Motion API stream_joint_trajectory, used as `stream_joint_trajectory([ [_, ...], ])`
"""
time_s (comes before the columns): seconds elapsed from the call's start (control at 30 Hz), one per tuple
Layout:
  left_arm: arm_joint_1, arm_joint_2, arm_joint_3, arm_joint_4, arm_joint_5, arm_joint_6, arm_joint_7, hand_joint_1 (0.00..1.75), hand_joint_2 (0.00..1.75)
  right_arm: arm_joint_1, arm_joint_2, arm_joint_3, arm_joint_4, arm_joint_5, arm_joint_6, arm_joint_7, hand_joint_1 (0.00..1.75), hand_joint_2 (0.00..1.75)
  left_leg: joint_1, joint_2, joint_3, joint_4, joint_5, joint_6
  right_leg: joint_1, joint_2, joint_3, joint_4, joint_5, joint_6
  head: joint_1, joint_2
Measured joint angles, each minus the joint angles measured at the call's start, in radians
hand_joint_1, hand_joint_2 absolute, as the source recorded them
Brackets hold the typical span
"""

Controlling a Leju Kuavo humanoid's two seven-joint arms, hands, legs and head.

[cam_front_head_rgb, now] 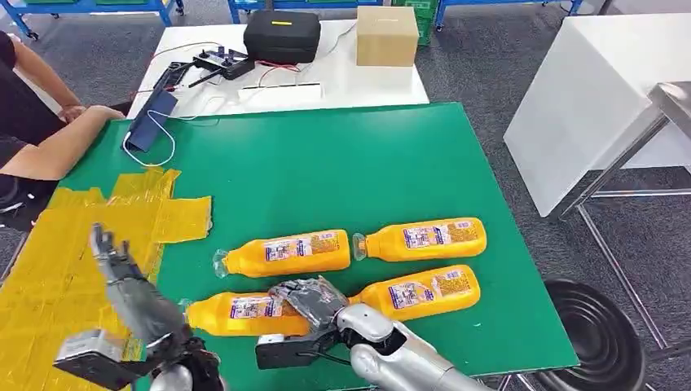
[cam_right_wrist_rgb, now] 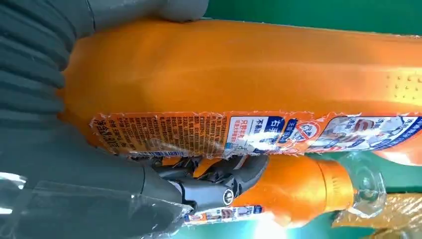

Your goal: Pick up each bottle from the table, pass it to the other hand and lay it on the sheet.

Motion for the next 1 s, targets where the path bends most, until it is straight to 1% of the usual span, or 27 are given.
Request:
stream_joint_trajectory([
  [0.17, 0.018, -0.020, 0.130, -0.083, 0.010, 0.015, 0.000, 0.00, 0.00, 0.029, 0.005, -0.015, -0.011, -0.041, -0.052, 0.002, 1.75, 1.75, 0.000, 0.000, 0.001, 0.000, 0.000, 0.000, 0.000, 0.000, 0.001, 0.000, 0.000, 0.000, 0.000, 0.000],
  [0.3, 0.023, -0.025, 0.173, -0.111, 0.010, 0.015, 0.000, 0.00, 0.00, 0.039, 0.006, -0.023, -0.017, -0.046, -0.057, 0.002, 1.75, 1.75, 0.000, 0.000, 0.001, 0.000, 0.000, 0.000, 0.000, 0.000, 0.001, 0.000, 0.000, 0.000, 0.000, 0.000],
  [0.33, 0.023, -0.025, 0.180, -0.115, 0.011, 0.015, 0.000, 0.00, 1.75, 0.040, 0.006, -0.024, -0.018, -0.048, -0.060, 0.002, 1.75, 1.75, 0.000, 0.000, 0.001, 0.000, 0.000, 0.000, 0.000, 0.000, 0.001, 0.000, 0.000, 0.000, 0.000, 0.000],
  [0.47, 0.027, -0.027, 0.216, -0.134, 0.011, 0.016, 0.000, 0.00, 1.75, 0.088, 0.006, -0.053, -0.057, -0.085, -0.116, -0.030, 1.75, 1.75, 0.000, 0.000, 0.000, 0.000, 0.000, 0.000, -0.001, 0.000, 0.000, 0.000, 0.000, 0.000, 0.000, 0.000],
  [0.6, 0.036, -0.028, 0.241, -0.153, 0.039, 0.016, 0.000, 0.00, 1.75, 0.166, 0.000, -0.092, -0.137, -0.110, -0.163, -0.064, 1.75, 1.75, 0.000, -0.001, -0.003, 0.000, 0.000, 0.000, -0.001, 0.000, -0.002, 0.000, 0.000, 0.000, 0.000, 0.000],
  [0.77, 0.053, -0.035, 0.230, -0.156, 0.119, 0.007, 0.000, 0.00, 1.75, 0.276, -0.003, -0.148, -0.284, -0.117, -0.208, -0.152, 1.75, 1.75, 0.000, -0.001, -0.007, 0.000, 0.000, 0.000, -0.001, 0.000, -0.006, 0.000, 0.000, 0.000, 0.000, 0.000],
  [0.93, 0.059, -0.040, 0.199, -0.097, 0.203, -0.122, 0.000, 0.00, 1.75, 0.335, -0.005, -0.193, -0.416, -0.124, -0.208, -0.218, 1.75, 1.75, -0.001, -0.001, -0.008, 0.000, 0.000, 0.000, -0.001, 0.000, -0.007, 0.000, 0.000, 0.000, 0.000, 0.000],
  [1.0, 0.062, -0.040, 0.187, -0.074, 0.246, -0.200, 0.003, 0.00, 1.75, 0.349, -0.006, -0.209, -0.457, -0.134, -0.208, -0.239, 1.75, 1.75, -0.001, -0.001, -0.008, 0.000, 0.000, 0.000, -0.002, 0.000, -0.007, 0.000, 0.000, 0.000, 0.000, 0.000],
])
